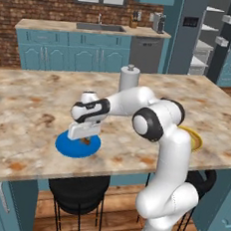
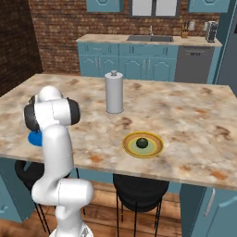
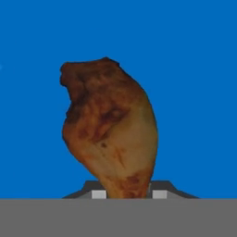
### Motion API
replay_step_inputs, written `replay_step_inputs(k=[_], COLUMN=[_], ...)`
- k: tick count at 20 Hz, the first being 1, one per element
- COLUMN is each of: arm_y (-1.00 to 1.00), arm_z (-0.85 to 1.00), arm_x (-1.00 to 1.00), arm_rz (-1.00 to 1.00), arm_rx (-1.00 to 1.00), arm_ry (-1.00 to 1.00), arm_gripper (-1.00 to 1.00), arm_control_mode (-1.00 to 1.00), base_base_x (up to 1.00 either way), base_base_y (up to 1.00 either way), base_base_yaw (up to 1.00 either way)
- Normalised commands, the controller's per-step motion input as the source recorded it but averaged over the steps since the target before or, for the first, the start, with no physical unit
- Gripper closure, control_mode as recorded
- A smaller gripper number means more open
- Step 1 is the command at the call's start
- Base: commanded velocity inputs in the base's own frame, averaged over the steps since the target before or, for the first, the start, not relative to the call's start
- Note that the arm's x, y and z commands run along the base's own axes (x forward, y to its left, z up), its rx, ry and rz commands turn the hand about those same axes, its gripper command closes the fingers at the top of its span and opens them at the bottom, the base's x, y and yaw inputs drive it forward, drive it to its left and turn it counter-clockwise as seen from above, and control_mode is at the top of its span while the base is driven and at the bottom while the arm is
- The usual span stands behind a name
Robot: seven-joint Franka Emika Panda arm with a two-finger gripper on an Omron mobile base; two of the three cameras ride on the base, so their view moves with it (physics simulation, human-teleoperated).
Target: Transport the chicken drumstick and squash to the fridge. Place the chicken drumstick on the rack containing meat and place the squash on the rack containing the vegetable, ensuring meats and vegetables are on different racks.
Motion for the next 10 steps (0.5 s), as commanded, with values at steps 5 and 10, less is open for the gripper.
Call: replay_step_inputs(k=[5, 10], arm_y=[0.08, -0.34], arm_z=[0.40, 0.73], arm_x=[-0.65, -0.92], arm_rz=[0.00, -0.07], arm_rx=[-0.02, 0.00], arm_ry=[-0.02, -0.08], arm_gripper=[1.00, 1.00], arm_control_mode=[-1.00, -1.00], base_base_x=[0.00, 0.00], base_base_y=[0.00, 0.00], base_base_yaw=[0.00, 0.00])
